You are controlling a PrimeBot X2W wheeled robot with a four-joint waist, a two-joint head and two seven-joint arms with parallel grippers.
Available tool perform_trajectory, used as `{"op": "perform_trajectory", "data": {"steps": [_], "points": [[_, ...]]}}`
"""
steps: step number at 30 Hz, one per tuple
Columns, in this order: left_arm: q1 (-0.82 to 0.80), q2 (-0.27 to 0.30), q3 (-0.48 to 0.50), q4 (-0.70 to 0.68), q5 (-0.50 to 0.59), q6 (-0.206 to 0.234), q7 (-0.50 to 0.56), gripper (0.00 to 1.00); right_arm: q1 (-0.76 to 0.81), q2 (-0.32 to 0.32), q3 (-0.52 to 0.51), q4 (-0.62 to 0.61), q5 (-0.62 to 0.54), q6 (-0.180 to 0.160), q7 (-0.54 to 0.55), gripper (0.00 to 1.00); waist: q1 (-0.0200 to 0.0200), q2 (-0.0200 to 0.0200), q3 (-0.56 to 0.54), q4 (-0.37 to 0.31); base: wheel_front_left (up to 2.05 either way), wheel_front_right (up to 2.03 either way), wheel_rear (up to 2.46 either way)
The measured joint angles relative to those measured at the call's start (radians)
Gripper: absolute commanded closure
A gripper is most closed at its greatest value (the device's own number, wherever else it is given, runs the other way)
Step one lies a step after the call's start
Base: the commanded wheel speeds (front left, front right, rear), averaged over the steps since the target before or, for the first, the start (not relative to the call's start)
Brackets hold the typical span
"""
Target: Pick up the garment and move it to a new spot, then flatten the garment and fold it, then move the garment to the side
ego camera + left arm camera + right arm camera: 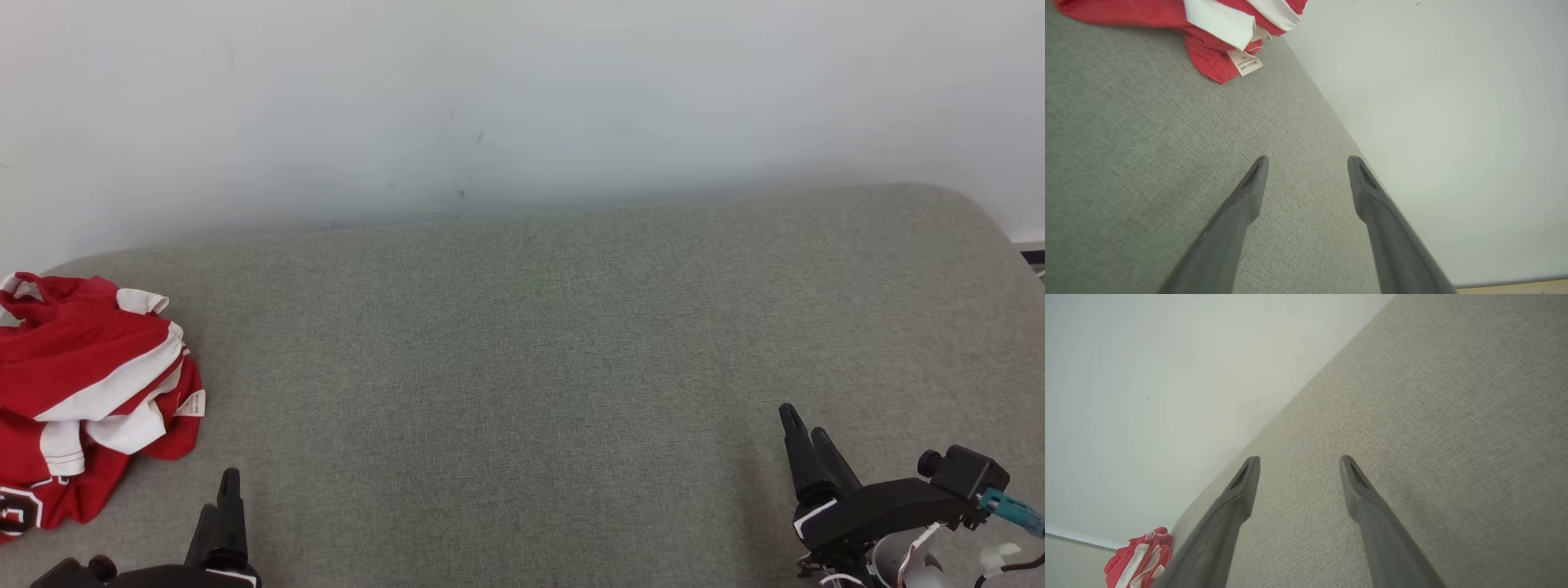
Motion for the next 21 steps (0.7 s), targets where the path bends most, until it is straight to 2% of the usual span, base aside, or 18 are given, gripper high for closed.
{"op": "perform_trajectory", "data": {"steps": [3,21], "points": [[0.0,0.001,-0.006,-0.001,0.021,0.001,-0.007,0.0,-0.003,-0.002,0.009,-0.002,-0.03,-0.005,-0.009,0.0,0.0,0.0,0.0,0.0,0.0,0.0,0.0],[-0.007,0.035,-0.053,0.001,0.318,0.045,-0.072,0.0,-0.025,-0.049,0.096,-0.011,-0.307,-0.049,-0.075,0.0,0.0,0.0,-0.002,0.001,0.0,0.0,0.0]]}}
